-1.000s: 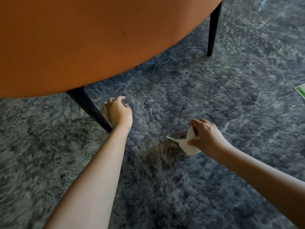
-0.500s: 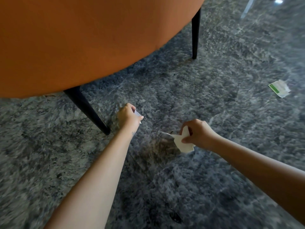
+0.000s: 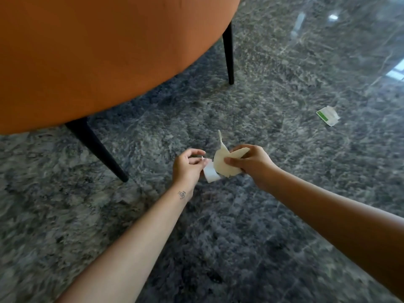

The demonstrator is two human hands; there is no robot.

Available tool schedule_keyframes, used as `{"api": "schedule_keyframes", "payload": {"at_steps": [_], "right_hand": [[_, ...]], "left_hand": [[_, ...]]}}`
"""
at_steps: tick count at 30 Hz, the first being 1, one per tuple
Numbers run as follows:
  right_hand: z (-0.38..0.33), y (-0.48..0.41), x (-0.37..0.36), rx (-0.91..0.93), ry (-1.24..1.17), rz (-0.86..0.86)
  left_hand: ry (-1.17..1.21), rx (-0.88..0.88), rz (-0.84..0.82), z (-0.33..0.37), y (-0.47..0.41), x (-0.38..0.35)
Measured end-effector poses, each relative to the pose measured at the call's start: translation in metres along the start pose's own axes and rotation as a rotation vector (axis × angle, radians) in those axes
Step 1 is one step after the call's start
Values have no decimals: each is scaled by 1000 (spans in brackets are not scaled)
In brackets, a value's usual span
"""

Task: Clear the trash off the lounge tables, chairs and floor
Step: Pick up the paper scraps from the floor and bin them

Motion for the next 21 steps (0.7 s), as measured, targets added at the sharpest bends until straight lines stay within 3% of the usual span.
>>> {"api": "schedule_keyframes", "payload": {"at_steps": [7,12,16,19,21], "right_hand": [[-2,8,24,22,-20,66],[-7,18,63,88,210,172],[-7,24,95,148,466,114],[0,20,137,158,518,113],[2,8,179,135,531,214]], "left_hand": [[398,106,-230,22,26,-53],[326,61,-173,33,42,-92],[288,88,-173,33,46,-133],[259,48,-207,42,35,-158],[228,24,-210,51,21,-170]]}}
Point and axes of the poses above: each hand's wrist, its own y-axis away from the middle knuckle, its own x-axis out of the back of the hand, z = x × y, the point moved 9 cm from there along -y, towards the middle knuckle, and after that the axes turned 4 degrees about -y, right-handed, at the moved point
